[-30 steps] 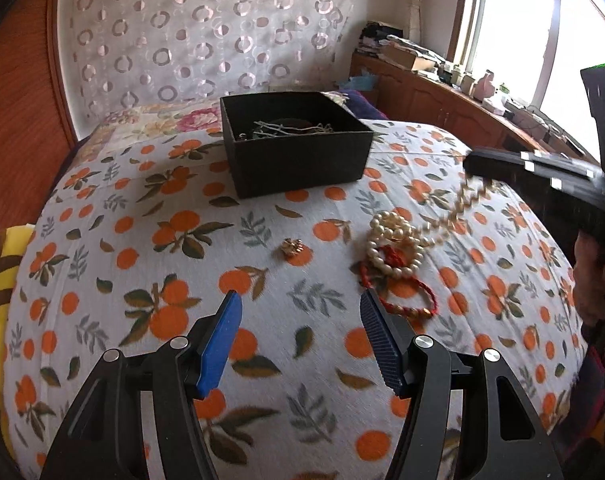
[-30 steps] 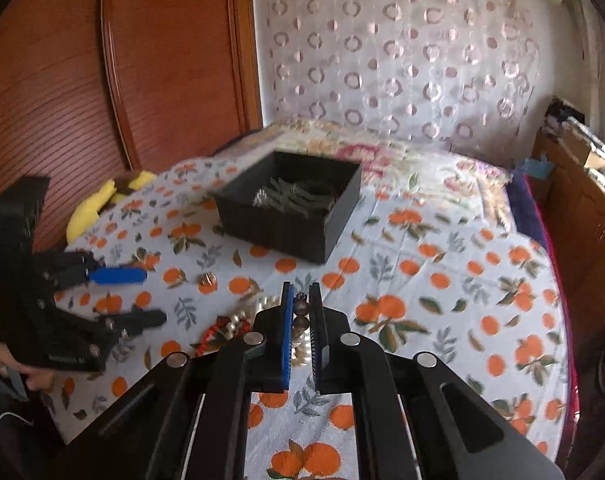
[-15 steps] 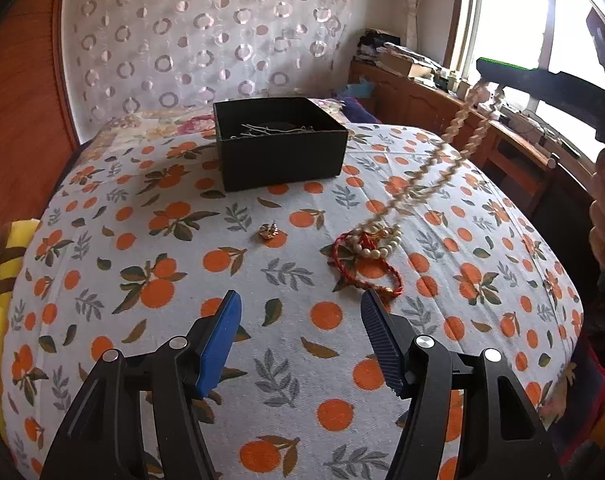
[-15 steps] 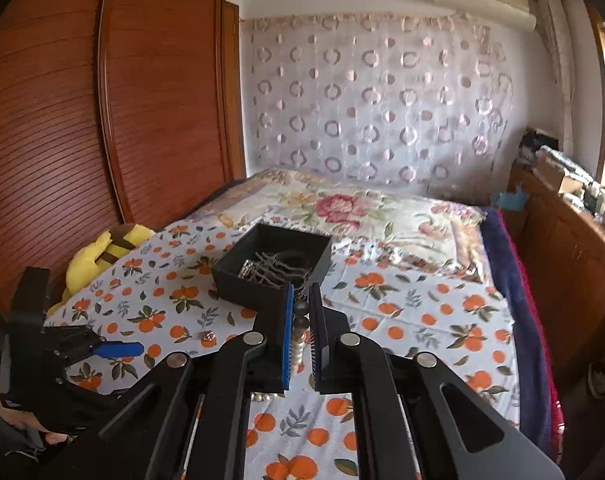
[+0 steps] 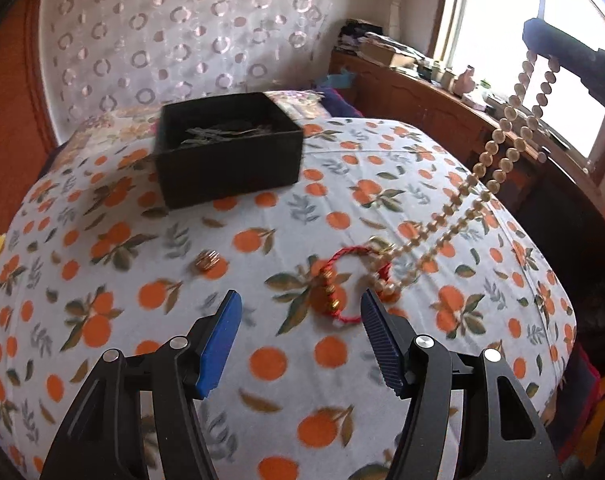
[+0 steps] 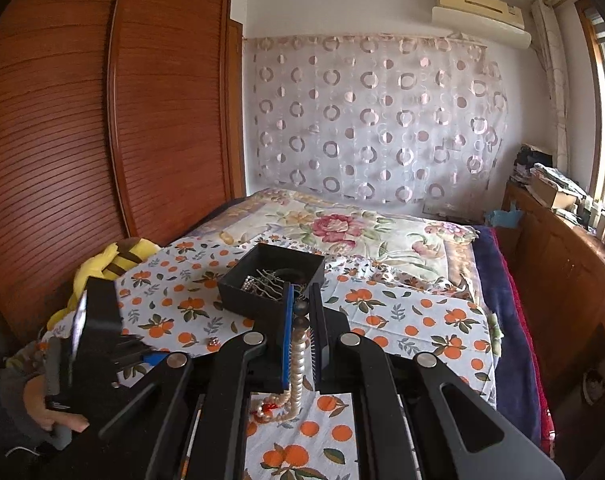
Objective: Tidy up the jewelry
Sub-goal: 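Lift the pearl strand with the right gripper while the left gripper grasps the red string bracelet, then carry the pearl strand and red bracelet over the black box with both grippers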
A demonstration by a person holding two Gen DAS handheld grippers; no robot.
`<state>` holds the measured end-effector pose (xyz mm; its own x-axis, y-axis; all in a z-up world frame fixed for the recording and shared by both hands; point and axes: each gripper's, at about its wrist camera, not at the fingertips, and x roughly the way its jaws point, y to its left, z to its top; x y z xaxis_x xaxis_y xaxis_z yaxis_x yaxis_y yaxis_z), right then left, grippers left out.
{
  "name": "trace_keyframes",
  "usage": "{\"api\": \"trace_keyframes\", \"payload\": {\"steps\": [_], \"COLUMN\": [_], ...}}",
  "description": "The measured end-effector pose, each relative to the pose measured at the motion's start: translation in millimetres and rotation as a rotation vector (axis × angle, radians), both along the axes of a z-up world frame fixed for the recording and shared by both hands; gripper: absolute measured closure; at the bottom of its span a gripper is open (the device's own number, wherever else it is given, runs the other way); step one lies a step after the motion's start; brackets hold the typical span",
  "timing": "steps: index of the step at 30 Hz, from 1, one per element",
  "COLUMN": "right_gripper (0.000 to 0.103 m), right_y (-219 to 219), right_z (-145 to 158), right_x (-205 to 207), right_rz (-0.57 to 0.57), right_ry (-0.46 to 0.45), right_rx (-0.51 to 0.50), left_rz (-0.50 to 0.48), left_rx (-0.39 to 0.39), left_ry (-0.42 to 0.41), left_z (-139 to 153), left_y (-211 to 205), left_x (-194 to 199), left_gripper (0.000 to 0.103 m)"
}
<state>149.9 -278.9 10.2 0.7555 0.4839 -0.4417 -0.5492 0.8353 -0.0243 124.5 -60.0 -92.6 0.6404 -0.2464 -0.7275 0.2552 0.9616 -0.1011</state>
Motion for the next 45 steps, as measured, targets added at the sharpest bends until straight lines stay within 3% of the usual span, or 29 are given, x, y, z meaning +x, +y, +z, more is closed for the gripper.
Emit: {"api": "trace_keyframes", "payload": {"steps": [6,9,13,23,33,45], "right_gripper": [0.094,0.094,0.094,0.094,0.094,0.094], "right_y": [-1.0,-2.6,-3.9,-2.7,10.3,21.5], "right_z": [-5.1,-5.3,-2.3,0.5,24.6,25.2], "right_x": [1.4,2.4,3.0,6.6,3.6,17.1], "right_rz": [-0.009,-0.013,-0.015,-0.011,0.013,0.026], "right_ry": [0.016,0.018,0.014,0.017,-0.042,-0.006], "right_rx": [-0.003,0.0,0.002,-0.001,-0.027,-0.035], "left_rz": [-0.038,-0.048,-0.052,0.014,0.089,0.134], "left_rx": [0.02,0.043,0.076,0.06,0.053,0.05], "left_ry": [0.036,0.049,0.043,-0.025,-0.071,-0.159], "left_z": [-8.5,-14.8,-19.2,9.0,33.7,76.3], "left_y": [-17.9,-22.7,-24.5,4.4,39.0,58.2], "left_x": [13.5,18.1,18.3,13.8,21.5,16.6], "left_gripper": [0.072,0.078,0.096,0.097,0.097,0.097]}}
